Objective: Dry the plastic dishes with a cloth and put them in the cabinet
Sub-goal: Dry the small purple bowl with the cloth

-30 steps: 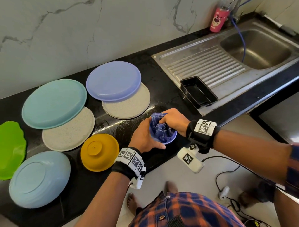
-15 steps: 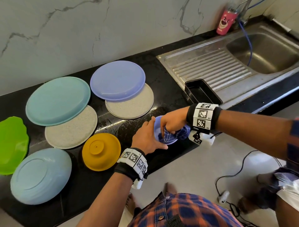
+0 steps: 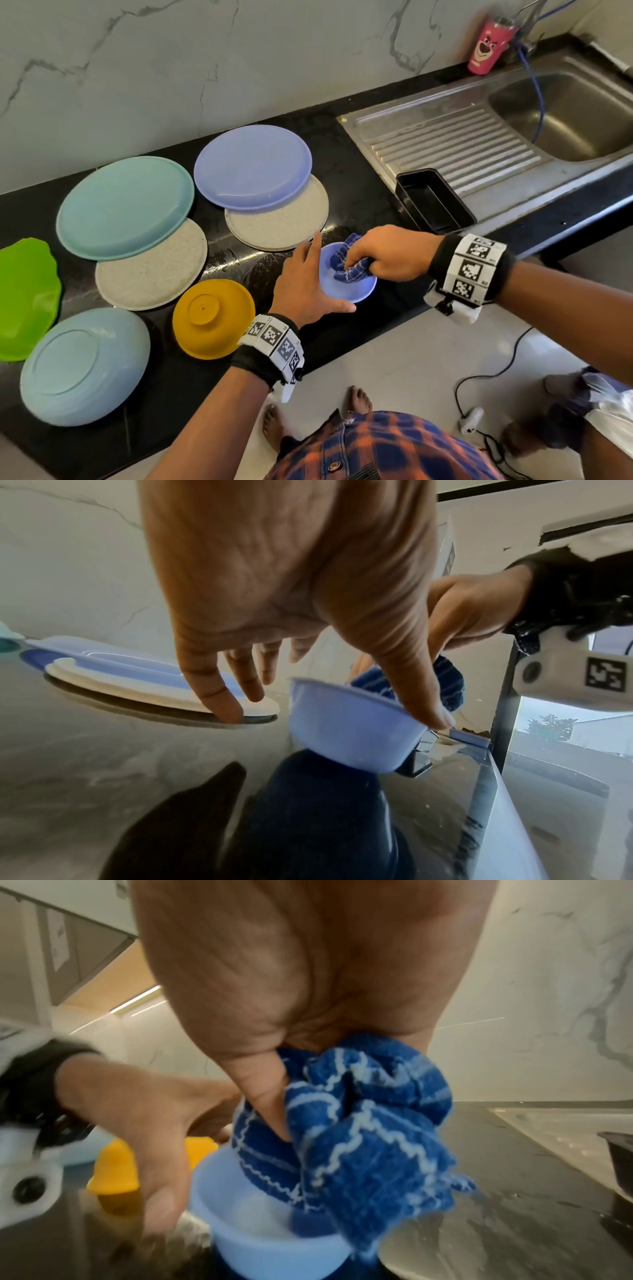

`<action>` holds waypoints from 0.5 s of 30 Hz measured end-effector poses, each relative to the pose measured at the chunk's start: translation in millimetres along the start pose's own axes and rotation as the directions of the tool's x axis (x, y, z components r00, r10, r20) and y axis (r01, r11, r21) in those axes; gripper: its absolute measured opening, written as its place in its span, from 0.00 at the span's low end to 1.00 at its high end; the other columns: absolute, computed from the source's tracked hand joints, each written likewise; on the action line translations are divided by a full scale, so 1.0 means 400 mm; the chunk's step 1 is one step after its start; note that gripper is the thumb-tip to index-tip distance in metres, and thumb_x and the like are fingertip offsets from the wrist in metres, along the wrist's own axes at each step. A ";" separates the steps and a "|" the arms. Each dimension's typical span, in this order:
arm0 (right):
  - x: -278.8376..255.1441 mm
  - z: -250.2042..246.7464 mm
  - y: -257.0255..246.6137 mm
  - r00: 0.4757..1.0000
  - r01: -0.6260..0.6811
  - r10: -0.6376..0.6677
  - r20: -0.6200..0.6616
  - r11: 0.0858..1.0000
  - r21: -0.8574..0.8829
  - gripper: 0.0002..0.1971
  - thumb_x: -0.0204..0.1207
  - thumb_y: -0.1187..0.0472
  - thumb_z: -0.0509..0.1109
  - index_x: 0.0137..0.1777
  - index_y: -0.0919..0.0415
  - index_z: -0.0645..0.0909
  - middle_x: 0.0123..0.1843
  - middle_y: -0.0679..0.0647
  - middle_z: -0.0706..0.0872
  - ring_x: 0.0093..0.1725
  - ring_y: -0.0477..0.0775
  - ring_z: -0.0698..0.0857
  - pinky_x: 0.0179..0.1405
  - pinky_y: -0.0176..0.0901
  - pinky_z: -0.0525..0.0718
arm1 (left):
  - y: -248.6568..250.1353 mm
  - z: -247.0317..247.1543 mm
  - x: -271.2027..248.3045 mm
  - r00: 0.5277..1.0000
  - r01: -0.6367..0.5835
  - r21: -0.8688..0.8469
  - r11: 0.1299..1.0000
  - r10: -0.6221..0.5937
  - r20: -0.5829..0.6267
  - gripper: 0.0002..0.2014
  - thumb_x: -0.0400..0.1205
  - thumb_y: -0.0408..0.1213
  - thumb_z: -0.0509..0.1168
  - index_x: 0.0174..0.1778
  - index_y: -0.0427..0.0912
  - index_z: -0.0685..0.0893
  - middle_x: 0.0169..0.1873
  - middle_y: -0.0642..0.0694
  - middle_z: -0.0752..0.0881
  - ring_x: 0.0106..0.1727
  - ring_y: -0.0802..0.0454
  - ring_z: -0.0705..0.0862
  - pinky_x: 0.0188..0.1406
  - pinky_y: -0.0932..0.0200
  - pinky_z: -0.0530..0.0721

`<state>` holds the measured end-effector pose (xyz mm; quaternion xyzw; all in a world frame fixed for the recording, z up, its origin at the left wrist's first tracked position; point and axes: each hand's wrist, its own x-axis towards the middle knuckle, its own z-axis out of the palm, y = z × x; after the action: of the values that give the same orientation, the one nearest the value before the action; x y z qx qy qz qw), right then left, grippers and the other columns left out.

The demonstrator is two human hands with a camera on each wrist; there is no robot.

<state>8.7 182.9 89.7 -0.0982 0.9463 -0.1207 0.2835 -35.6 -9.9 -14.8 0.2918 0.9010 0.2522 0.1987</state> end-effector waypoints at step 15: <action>0.043 0.057 -0.083 0.992 -0.098 0.111 0.057 0.974 -0.204 0.13 0.84 0.58 0.60 0.55 0.60 0.86 0.48 0.53 0.87 0.49 0.58 0.83 0.41 0.37 0.76 | 0.027 0.024 0.058 0.992 0.033 0.117 0.993 -0.047 0.119 0.69 0.46 0.84 0.64 0.84 0.57 0.54 0.77 0.50 0.72 0.77 0.43 0.71 0.73 0.38 0.75</action>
<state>11.4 143.0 71.8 -0.0805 0.9472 -0.0061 0.3103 -43.4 15.3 -21.3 0.2995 0.9059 0.1775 0.2411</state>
